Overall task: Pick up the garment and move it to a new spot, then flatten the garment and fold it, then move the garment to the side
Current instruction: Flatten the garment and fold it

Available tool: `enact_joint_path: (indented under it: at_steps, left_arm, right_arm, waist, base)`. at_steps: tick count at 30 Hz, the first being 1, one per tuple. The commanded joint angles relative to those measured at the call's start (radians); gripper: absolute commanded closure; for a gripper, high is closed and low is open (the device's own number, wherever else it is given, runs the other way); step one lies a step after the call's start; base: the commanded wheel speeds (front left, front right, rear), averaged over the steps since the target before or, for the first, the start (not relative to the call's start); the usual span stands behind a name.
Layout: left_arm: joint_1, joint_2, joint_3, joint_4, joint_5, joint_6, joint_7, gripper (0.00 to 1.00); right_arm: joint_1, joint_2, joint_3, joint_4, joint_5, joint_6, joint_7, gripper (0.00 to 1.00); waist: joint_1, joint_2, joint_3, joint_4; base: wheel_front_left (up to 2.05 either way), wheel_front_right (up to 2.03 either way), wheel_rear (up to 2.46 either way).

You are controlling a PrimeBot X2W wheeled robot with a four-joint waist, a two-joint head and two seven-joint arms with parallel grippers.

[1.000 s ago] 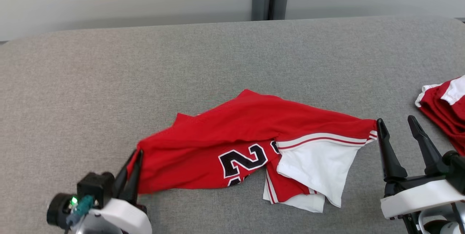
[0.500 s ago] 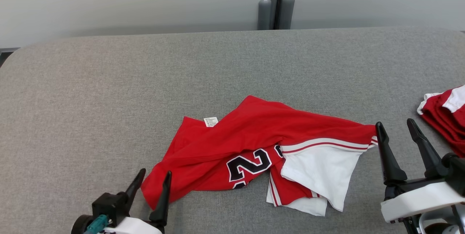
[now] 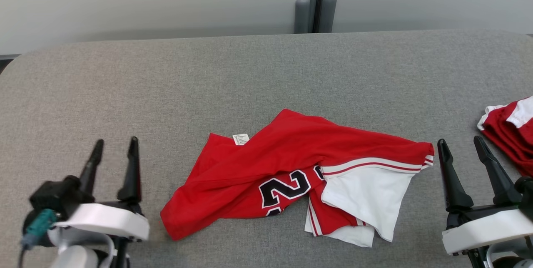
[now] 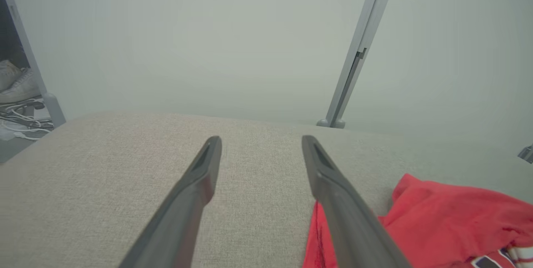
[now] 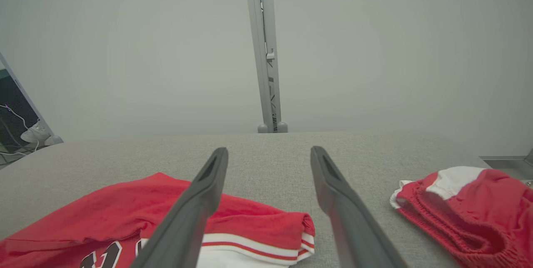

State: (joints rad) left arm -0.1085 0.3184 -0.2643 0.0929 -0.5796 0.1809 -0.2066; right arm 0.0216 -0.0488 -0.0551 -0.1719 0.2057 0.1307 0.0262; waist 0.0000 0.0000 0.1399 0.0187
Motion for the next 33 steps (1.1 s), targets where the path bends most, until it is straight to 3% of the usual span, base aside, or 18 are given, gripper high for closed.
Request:
enact_joint_path:
  at_steps: [1,8,33]
  left_arm:
    - [-0.013,0.019,0.020,-0.010,-0.007,0.009,0.000,0.00]
    - [0.031,0.070,0.057,-0.046,-0.040,0.001,0.035,0.00]
    - [0.057,0.074,0.034,-0.112,-0.074,0.005,0.086,0.00]
  right_arm:
    - [0.004,-0.005,-0.004,0.003,0.005,0.000,0.000,0.00]
    - [0.012,-0.005,-0.006,0.007,0.002,0.000,0.002,0.00]
    - [0.018,-0.005,-0.005,-0.010,-0.003,0.000,0.014,0.00]
  waist:
    - [0.0000,0.0000,-0.003,-0.001]
    - [0.0000,0.0000,-0.012,-0.007]
    - [0.0000,0.0000,-0.014,0.004]
  base:
    - [0.00,0.00,0.00]
    - [0.00,0.00,0.00]
    - [0.00,0.00,0.00]
